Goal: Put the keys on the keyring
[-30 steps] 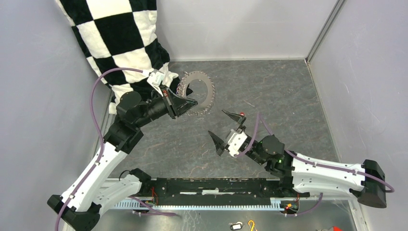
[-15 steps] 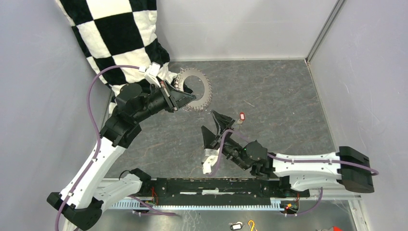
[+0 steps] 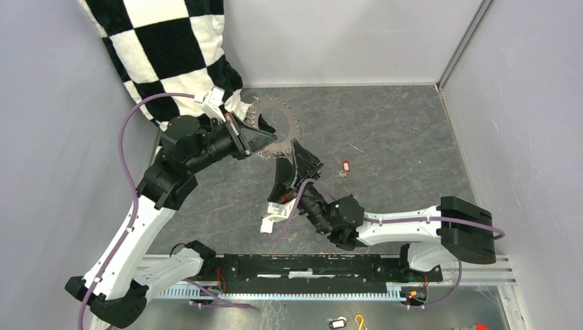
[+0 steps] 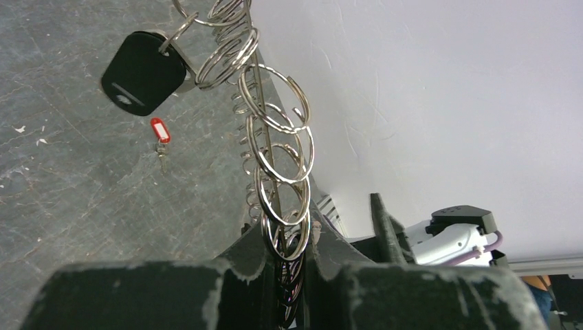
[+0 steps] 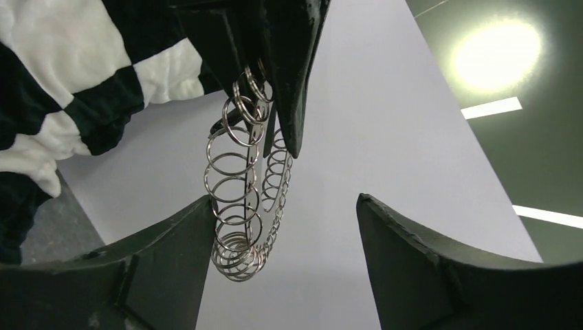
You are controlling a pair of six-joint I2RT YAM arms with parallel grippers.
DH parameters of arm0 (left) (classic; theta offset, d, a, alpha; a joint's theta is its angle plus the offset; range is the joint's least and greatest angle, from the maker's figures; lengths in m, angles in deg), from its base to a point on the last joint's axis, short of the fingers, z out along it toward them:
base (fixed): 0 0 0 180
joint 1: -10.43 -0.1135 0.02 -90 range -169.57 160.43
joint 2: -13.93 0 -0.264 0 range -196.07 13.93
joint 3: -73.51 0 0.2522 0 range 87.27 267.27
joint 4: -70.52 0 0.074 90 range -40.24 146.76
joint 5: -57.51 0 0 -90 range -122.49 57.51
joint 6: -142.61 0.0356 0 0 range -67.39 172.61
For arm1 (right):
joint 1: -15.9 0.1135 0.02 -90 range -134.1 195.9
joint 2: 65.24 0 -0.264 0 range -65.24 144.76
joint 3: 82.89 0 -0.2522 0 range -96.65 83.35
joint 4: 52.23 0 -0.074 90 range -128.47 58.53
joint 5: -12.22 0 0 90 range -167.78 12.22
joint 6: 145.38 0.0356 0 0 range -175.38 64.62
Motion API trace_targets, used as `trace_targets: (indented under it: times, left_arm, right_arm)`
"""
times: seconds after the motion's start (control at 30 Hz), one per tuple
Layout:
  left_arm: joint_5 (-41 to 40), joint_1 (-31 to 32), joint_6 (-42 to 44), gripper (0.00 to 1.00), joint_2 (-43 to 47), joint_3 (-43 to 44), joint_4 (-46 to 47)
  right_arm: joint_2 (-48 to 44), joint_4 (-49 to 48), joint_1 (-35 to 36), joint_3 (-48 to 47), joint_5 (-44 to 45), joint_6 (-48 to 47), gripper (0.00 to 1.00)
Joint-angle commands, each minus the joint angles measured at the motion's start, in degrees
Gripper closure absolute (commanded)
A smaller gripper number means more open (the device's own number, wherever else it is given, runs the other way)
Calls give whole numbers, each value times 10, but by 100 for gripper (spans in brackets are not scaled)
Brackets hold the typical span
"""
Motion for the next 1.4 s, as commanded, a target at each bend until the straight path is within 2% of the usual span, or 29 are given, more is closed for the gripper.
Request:
trace_targets:
  times: [0.0,0.1,0.2,0.27,0.33,0.37,0.53,0.6,0.63,0.8,0.93,1.03,1.2,1.27,1.37]
  left_arm:
    - [3,-4,-26,98,6,44,15]
    - [3,-5,-31,98,7,52,12]
    - [6,-5,-36,98,9,60,11]
    - [7,-6,-36,98,10,63,10]
    - [1,-6,-34,96,10,66,1]
    - [-4,-6,-32,91,12,66,-6]
    - [-24,-5,10,32,21,46,-40]
    - [-23,-5,39,3,25,32,-57]
    - [-24,-5,56,1,26,26,-69]
    - [-33,-6,156,0,56,-8,-91]
    - [37,-6,293,0,101,-27,-103]
    - [149,-6,491,0,132,-20,-165]
    - [287,-5,804,2,214,-32,-289]
    - [290,-5,857,0,242,-63,-272]
    - [279,-6,873,0,259,-108,-190]
  right_arm:
    - [17,-65,-10,-38,-14,-34,27]
    - [28,-65,-12,-49,-18,-49,49]
    - [31,-60,-13,-60,-20,-63,85]
    - [27,-61,-12,-63,-23,-71,99]
    - [15,-49,-12,-64,-25,-80,100]
    - [7,-37,-10,-63,-23,-83,100]
    - [-62,90,-2,-40,-2,-40,100]
    - [-96,170,0,-33,7,10,100]
    - [-114,223,0,-30,7,34,100]
    - [-187,456,2,-34,2,182,100]
    - [-200,616,2,-74,-22,293,100]
    - [-195,723,2,-117,-52,368,100]
    - [-153,873,0,-209,-116,491,100]
    - [-136,909,0,-242,-144,532,100]
    - [-115,937,0,-286,-195,584,100]
